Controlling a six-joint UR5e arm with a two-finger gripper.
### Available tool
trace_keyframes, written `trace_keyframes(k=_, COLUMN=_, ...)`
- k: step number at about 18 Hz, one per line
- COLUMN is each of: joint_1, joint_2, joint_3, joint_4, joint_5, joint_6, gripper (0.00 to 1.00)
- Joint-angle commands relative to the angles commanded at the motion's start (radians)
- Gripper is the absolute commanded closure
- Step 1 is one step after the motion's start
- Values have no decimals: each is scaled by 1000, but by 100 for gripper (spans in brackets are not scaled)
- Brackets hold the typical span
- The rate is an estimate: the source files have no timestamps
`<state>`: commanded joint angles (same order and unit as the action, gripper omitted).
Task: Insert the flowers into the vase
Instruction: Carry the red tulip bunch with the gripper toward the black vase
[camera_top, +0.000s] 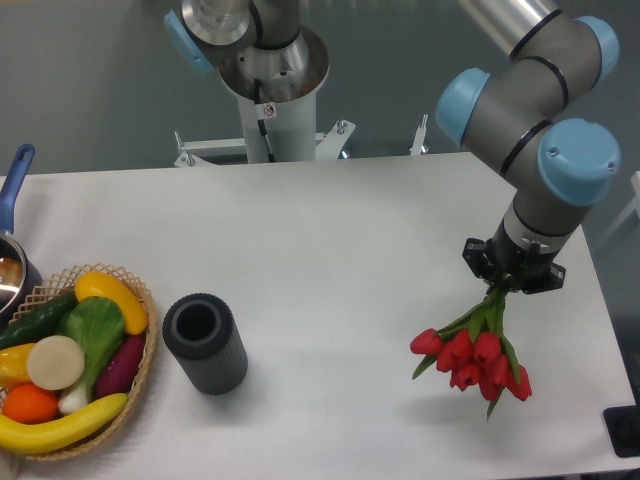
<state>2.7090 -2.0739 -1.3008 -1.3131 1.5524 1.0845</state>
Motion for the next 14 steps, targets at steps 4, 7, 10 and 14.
trace_keyframes(k=4, joint_1=3, joint_2=5, joint_3=0, joint_4=-3, joint_5=-8, joint_6=2, gripper=100)
trace_keyframes(k=7, joint_1=-2, joint_2=12, joint_3=-2, joint_4=3, joint_5=-23, joint_6=2, gripper=100)
trace_keyframes(k=10, joint_1=-21, joint_2=26, joint_3=-24, joint_4=29, joint_5=-104, joint_6=0, gripper=100)
trace_keyframes(k=14, joint_1=-64, joint_2=95, joint_3=-148, joint_4=246, joint_5=-217, joint_6=-18, gripper=100)
